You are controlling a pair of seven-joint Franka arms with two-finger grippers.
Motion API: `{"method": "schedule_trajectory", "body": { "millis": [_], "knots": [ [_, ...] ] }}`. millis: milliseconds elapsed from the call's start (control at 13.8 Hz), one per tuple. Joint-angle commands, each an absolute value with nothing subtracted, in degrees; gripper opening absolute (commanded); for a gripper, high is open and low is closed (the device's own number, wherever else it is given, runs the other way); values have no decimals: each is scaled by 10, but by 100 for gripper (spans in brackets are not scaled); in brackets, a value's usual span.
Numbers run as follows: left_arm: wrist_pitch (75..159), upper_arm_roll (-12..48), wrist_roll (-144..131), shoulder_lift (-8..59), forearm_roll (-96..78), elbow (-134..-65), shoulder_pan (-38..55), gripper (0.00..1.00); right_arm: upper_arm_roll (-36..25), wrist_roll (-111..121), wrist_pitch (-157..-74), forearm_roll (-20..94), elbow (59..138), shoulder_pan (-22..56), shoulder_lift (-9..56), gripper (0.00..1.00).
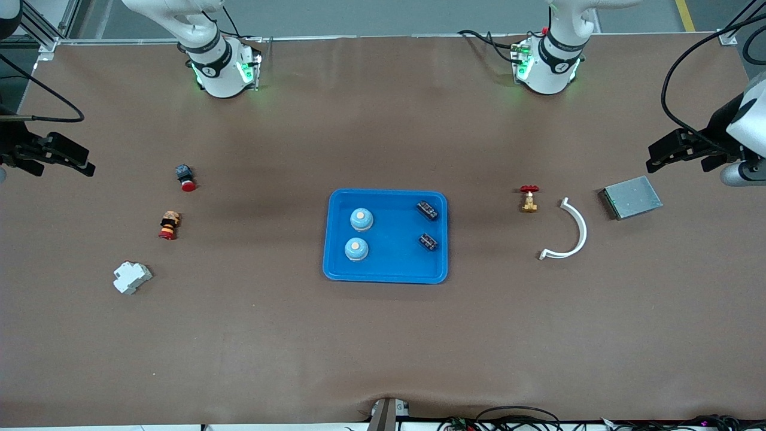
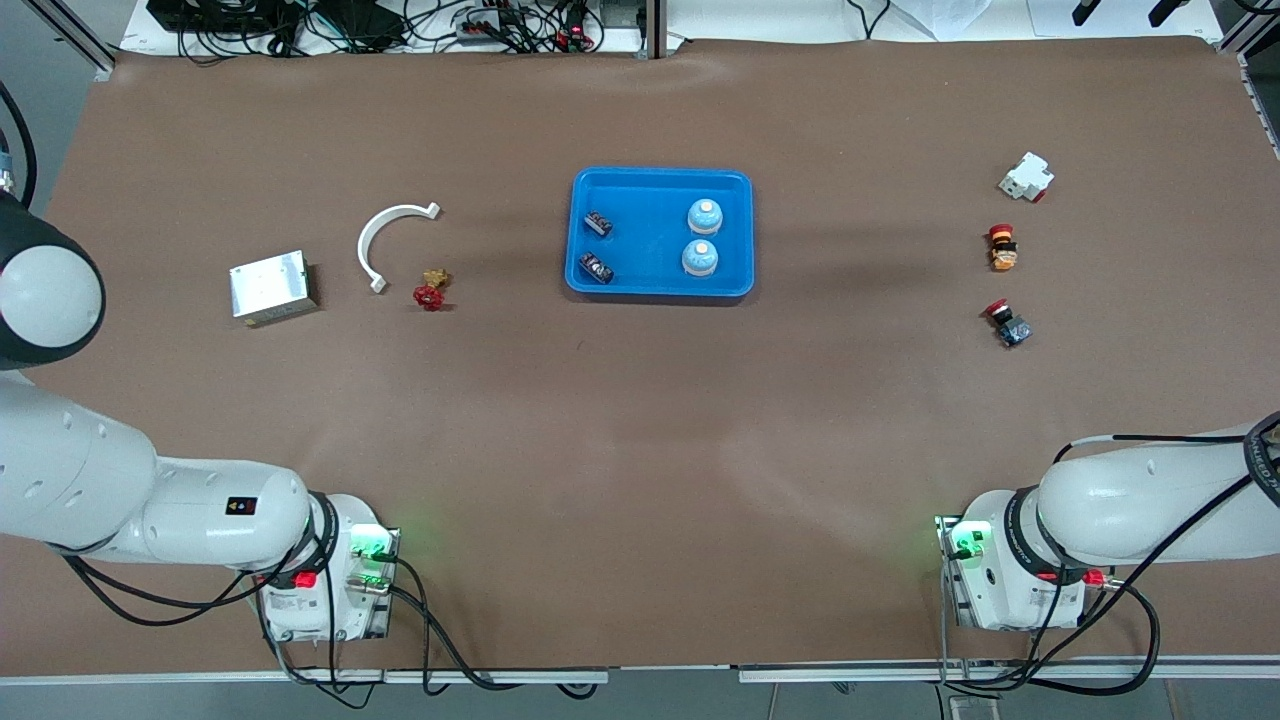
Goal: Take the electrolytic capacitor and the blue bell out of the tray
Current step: 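Move both grippers from the rest pose toward the blue tray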
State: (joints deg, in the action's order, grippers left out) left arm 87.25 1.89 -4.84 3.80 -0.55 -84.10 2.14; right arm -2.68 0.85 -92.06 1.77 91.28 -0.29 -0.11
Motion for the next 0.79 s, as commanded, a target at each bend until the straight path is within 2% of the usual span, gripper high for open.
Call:
{"method": "schedule_trajectory", "body": {
  "millis": [0, 578, 723],
  "knots": [
    [874, 19, -54, 34, -9, -839, 19, 100, -25, 7, -929, 25, 922, -2, -14, 100],
    [874, 21, -53, 58, 17, -841, 25, 100, -25, 6, -928, 28, 926, -2, -16, 100],
    [874, 22, -53, 71, 17, -840, 25, 100, -24, -15, -940, 34, 953, 1, -19, 100]
  ]
}}
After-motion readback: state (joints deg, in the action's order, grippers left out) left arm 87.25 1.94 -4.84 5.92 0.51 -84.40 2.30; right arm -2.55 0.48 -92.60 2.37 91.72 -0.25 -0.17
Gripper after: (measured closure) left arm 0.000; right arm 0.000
